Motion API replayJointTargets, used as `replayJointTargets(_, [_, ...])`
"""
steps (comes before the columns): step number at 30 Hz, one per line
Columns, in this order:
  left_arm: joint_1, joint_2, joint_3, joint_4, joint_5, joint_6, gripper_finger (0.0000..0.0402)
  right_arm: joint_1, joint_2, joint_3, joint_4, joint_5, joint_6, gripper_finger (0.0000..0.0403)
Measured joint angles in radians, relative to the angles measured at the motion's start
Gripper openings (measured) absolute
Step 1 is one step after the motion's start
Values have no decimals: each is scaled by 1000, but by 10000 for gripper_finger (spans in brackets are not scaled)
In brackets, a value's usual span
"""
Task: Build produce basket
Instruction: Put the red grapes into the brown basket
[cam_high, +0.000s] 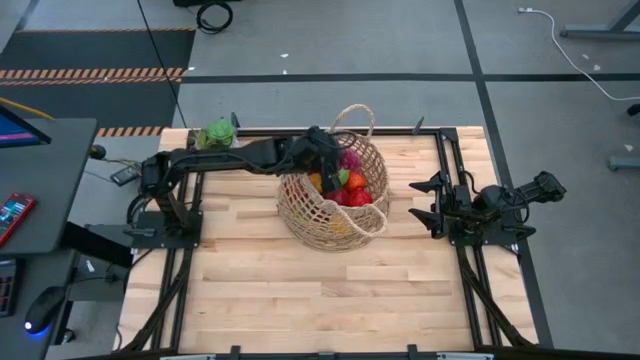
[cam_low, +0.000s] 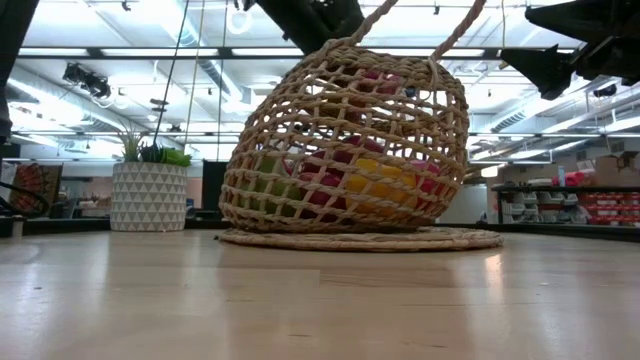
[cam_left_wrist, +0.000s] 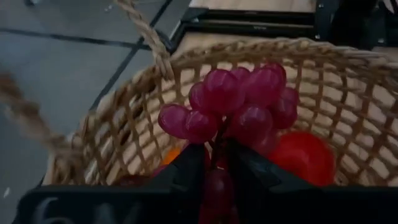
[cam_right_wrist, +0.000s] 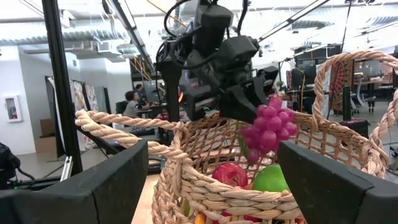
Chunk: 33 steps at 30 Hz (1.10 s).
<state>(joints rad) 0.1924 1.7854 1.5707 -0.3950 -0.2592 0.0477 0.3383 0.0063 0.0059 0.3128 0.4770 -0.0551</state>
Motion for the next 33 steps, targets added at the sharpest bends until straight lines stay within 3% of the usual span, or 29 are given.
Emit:
replayJointTargets(14, [3, 30, 1, -113, -17, 72, 88, 0, 3, 0, 7, 0, 0, 360])
replayJointTargets(18, [3, 30, 1, -130, -18, 69, 123, 0, 3, 0, 7, 0, 0, 360])
replayJointTargets(26, [0, -11, 0, -141, -17, 65, 229, 0, 3, 0, 7, 0, 0, 360])
replayJointTargets(33, [0, -136, 2, -160, -15, 66, 264, 0, 3, 0, 7, 0, 0, 360])
